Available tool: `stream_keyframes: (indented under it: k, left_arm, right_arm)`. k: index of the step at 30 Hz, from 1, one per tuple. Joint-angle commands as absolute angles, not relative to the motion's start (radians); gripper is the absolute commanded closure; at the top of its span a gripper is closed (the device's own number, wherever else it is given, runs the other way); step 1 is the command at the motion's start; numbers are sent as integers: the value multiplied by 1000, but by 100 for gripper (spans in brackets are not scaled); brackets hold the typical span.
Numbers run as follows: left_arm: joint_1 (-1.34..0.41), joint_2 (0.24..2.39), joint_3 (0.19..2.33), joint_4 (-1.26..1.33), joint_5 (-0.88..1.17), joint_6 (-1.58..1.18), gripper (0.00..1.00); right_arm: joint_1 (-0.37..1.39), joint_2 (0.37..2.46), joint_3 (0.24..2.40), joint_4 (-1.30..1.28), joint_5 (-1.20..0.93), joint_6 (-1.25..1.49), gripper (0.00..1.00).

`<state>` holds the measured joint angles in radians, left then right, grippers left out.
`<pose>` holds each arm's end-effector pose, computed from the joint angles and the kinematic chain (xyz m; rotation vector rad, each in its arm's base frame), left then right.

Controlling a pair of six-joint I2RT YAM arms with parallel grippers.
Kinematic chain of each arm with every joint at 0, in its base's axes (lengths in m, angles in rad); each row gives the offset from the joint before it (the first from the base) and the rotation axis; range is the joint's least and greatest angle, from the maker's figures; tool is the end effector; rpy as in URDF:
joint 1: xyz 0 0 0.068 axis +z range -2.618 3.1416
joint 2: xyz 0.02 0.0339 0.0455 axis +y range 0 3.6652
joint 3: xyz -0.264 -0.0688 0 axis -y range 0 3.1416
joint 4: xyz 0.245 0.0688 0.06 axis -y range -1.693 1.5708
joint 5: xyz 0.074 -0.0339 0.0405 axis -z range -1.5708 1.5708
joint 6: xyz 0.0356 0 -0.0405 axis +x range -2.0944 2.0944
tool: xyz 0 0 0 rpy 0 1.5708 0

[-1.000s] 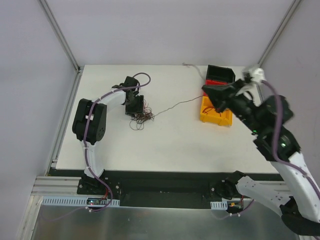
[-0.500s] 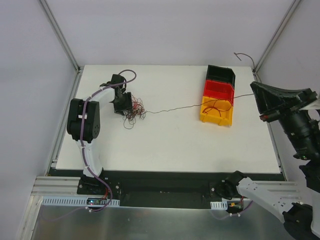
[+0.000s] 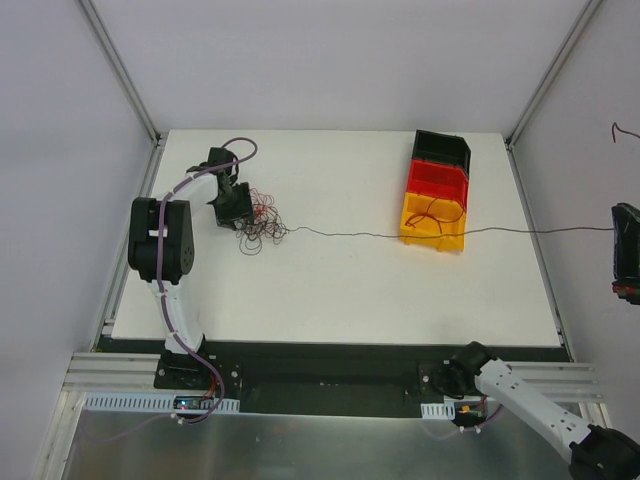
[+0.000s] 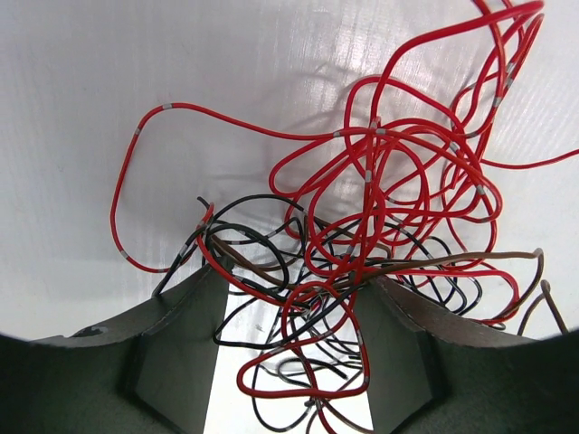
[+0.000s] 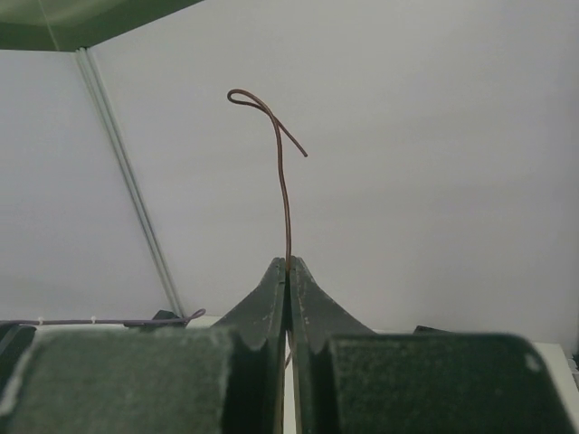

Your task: Untangle the cables

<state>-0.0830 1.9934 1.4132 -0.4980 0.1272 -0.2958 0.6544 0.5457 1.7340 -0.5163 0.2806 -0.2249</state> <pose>0.4160 -0.0391 0.1738 -0.2407 2.6559 -0.2930 -0.0616 -0.0597 0.5676 -0.1438 0.9215 0.2720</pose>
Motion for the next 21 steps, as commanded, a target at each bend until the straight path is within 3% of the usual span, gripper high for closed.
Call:
stream_keyframes:
  k: [1, 13, 21]
  left_arm:
    - [-64, 1951, 1419, -528, 61, -275, 44]
    - [103, 1983, 1433, -534, 58, -279, 45]
    - [117, 1910, 1416, -532, 119, -298, 42]
  right_arm:
    - [657, 546, 1733, -538, 371, -288, 100]
    - [657, 480, 1747, -521, 463, -382, 99]
    - [657, 609, 1536, -439, 355, -275, 100]
